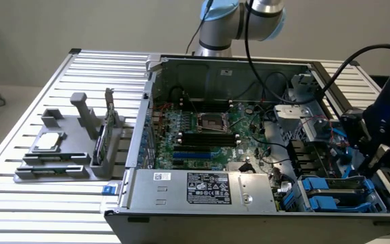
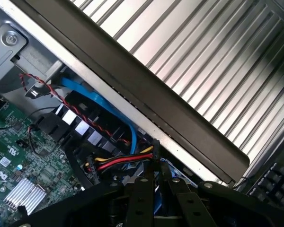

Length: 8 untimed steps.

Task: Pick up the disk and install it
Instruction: 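Insert the first disk wire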

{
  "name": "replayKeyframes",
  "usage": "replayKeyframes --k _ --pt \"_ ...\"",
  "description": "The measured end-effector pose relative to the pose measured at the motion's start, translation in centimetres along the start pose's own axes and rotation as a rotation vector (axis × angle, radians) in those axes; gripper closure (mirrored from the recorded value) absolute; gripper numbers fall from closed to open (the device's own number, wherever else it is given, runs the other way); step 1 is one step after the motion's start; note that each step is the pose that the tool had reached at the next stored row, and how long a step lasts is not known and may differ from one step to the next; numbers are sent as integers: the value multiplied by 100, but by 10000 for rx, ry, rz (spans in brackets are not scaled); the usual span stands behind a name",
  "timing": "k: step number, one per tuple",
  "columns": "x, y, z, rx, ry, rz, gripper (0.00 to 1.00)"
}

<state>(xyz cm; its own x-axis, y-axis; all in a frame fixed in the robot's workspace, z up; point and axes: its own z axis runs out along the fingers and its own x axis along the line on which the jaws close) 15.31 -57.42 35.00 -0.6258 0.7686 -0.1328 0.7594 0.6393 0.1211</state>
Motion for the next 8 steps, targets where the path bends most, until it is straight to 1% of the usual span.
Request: replayKeyframes --k 3,5,8 --pt "16 -18 -11 113 195 35 84" --pt "20 -24 -14 200 317 90 84" --pt "24 -29 -15 381 515 203 84"
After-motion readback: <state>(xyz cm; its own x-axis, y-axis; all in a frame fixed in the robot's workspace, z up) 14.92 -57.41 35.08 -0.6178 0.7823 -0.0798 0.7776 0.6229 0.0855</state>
